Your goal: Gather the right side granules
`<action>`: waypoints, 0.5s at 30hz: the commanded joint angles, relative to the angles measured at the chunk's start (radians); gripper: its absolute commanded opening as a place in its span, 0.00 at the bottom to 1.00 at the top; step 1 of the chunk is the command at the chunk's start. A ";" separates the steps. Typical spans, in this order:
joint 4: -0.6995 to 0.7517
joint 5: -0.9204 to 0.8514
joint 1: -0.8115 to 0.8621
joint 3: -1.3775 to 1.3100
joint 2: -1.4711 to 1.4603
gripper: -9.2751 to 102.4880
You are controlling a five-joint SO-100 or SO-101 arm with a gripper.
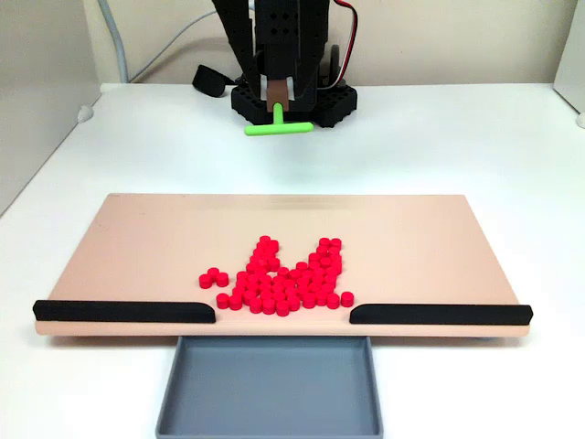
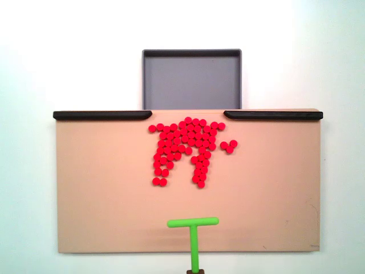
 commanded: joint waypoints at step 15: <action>-0.005 0.034 0.021 -0.008 0.006 0.08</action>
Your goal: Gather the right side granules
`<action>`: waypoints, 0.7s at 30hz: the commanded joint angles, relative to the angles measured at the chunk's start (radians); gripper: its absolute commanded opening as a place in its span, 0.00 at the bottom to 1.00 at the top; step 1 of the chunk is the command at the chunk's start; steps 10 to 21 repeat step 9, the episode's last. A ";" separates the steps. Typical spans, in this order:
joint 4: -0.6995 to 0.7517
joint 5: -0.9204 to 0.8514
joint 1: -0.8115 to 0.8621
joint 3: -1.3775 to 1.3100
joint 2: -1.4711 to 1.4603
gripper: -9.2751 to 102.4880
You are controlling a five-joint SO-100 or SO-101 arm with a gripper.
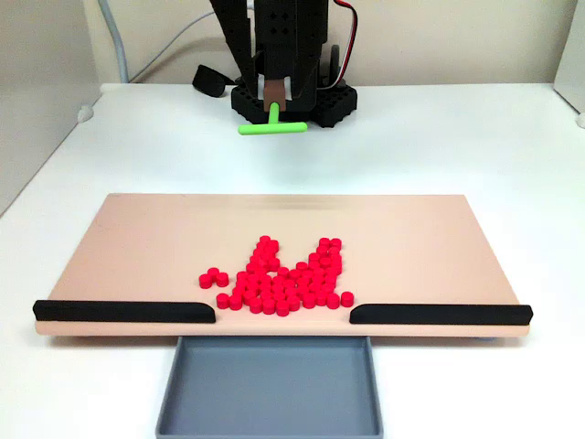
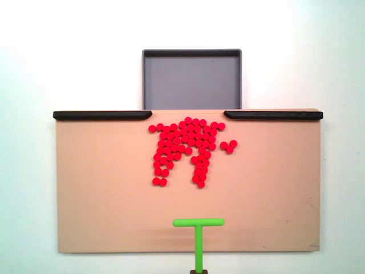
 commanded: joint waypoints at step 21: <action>-0.005 0.008 0.015 -0.011 0.008 0.08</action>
